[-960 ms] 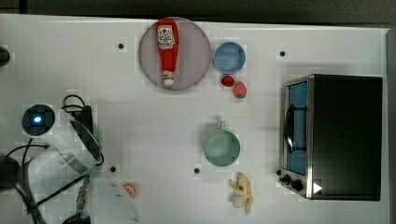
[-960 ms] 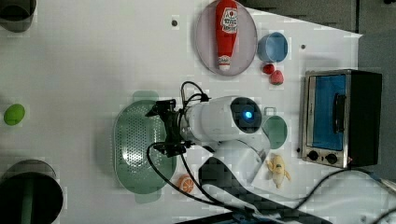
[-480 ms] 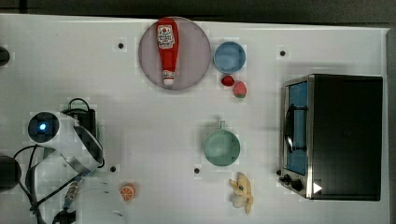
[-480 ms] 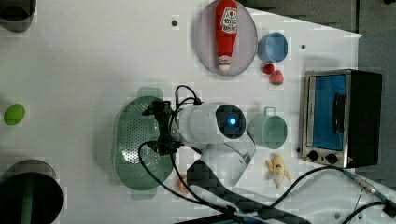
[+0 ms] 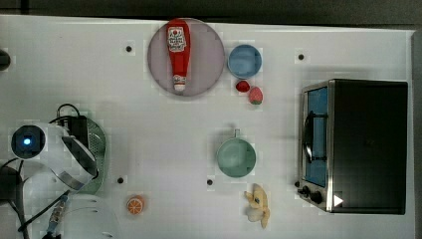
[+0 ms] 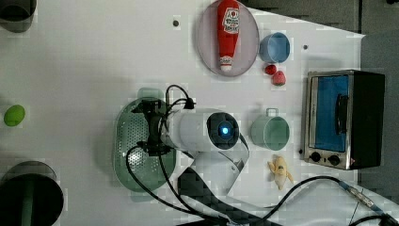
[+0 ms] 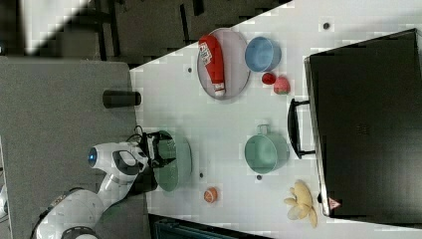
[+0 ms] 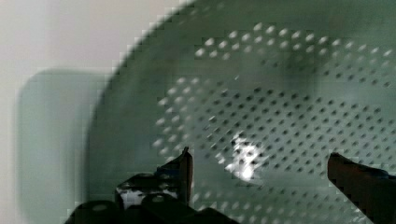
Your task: Drag strainer forwards.
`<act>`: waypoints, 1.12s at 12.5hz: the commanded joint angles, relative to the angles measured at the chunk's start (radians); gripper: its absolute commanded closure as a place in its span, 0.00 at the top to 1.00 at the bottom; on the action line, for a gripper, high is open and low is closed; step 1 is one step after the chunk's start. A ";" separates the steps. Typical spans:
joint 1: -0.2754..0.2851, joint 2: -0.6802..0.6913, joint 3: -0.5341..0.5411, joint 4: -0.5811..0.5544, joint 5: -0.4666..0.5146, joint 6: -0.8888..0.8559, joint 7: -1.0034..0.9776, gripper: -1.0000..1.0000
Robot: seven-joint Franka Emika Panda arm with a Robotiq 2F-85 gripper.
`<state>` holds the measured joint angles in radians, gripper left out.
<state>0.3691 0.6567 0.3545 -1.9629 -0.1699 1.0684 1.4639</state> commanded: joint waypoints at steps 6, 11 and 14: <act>-0.001 0.106 -0.061 0.223 -0.004 0.004 0.055 1.00; -0.001 0.204 -0.078 0.384 -0.004 0.001 0.055 1.00; -0.002 0.260 -0.086 0.482 -0.003 -0.010 0.054 1.00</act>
<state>0.3748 0.9116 0.2727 -1.5244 -0.1813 1.0732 1.4785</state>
